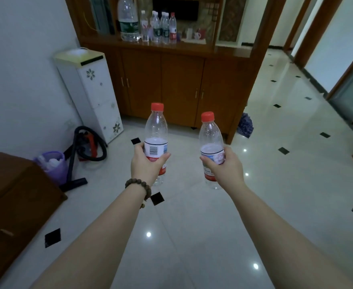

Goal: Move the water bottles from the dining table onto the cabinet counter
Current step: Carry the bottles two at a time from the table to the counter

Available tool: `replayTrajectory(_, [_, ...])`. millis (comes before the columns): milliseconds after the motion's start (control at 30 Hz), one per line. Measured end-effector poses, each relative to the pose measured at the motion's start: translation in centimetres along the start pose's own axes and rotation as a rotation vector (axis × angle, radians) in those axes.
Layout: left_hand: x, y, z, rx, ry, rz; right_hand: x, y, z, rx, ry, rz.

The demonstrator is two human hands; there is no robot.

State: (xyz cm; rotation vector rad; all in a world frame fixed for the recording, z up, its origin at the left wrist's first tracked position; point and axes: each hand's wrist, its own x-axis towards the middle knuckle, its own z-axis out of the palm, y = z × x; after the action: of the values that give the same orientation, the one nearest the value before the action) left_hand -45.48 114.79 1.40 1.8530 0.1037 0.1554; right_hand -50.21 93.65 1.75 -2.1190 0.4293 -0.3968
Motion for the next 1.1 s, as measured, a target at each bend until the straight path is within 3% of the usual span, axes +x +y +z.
replayTrajectory(333, [15.9,-2.0,2.8,-0.016,0.076,-0.039,14.9,-0.9,8.6,0.019,-0.065,-0.06])
replayTrajectory(767, [45.0,-0.1,7.5,0.031,0.028,-0.017,41.8,-8.5,20.1,-0.055,-0.021,-0.101])
replayTrajectory(1100, [60.5,0.0,13.8,0.03,-0.04,0.031,56.2,-7.6,24.2,-0.041,0.002,-0.058])
